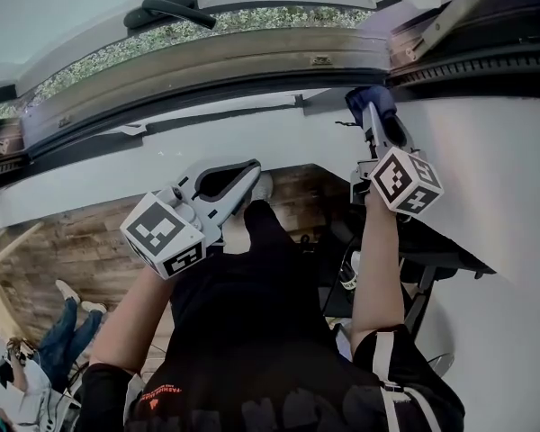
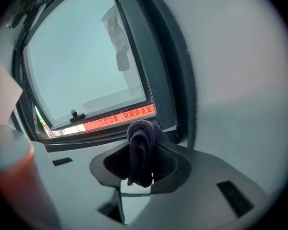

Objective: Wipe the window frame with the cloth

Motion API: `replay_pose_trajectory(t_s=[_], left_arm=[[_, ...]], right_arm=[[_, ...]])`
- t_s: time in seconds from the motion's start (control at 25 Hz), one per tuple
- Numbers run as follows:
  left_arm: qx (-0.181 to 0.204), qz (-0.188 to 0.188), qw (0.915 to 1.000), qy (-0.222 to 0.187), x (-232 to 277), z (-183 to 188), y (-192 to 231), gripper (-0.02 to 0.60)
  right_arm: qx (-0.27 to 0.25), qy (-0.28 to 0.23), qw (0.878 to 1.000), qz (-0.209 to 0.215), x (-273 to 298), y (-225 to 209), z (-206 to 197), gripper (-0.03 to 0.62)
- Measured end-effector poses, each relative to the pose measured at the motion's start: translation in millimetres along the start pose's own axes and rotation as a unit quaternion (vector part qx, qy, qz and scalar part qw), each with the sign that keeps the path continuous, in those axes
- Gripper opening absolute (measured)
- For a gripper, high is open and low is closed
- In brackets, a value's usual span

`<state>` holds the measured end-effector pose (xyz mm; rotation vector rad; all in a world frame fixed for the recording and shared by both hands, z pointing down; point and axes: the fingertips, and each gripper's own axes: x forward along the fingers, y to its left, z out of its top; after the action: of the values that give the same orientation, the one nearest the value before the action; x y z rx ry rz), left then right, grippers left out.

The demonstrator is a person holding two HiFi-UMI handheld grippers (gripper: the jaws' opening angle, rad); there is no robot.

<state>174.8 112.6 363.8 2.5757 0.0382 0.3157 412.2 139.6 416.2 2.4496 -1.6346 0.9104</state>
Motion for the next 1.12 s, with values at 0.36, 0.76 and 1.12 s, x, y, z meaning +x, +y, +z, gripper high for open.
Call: replay_pose_trajectory(t_s=[0.36,0.76,1.12], left_arm=[[-0.01,0.011,0.9998,-0.015,-16,-2,7,0.018],[-0.01,0.018,0.9994,-0.029,-40,1,11,0.018],[-0.015,0.037,0.9983,-0.043,-73,3,24,0.018]], right_arm=[[-0.006,0.014,1.0,0.024,6,29,-8,0.097],[-0.019,0.034,0.998,0.058,11,79,-22,0.097],[-0.033,0.049,0.995,0.081,15,120,-32,0.097]])
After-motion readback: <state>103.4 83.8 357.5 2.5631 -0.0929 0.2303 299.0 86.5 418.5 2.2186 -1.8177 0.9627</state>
